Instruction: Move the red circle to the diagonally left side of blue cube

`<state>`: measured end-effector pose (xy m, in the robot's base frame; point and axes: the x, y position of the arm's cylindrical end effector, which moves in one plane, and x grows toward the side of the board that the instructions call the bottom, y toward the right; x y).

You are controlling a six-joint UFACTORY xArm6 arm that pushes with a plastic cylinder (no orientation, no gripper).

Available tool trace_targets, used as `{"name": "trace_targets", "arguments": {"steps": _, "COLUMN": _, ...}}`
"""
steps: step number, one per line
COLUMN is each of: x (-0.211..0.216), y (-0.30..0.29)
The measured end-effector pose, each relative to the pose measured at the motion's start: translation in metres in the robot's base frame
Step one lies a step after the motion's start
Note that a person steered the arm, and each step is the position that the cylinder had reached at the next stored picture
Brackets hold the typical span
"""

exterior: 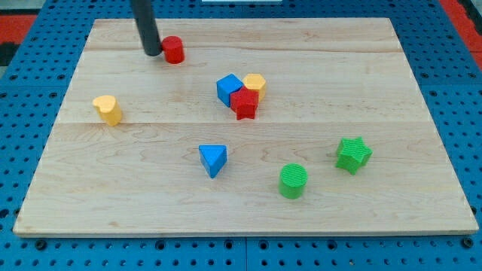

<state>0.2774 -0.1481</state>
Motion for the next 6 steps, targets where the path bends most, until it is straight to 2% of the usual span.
{"name": "trace_targets", "arguments": {"steps": 1, "x": -0.006, "y": -0.017}}
{"name": "trace_targets", "arguments": {"steps": 2, "x": -0.007, "y": 0.007}}
{"name": "trace_targets", "arguments": {"steps": 3, "x": -0.031, "y": 0.002}}
{"name": "trace_targets", "arguments": {"steps": 4, "x": -0.002, "y": 0.071}}
{"name": "trace_targets", "arguments": {"steps": 5, "x": 0.015, "y": 0.075}}
{"name": "trace_targets", "arguments": {"steps": 6, "x": 0.05, "y": 0.08}}
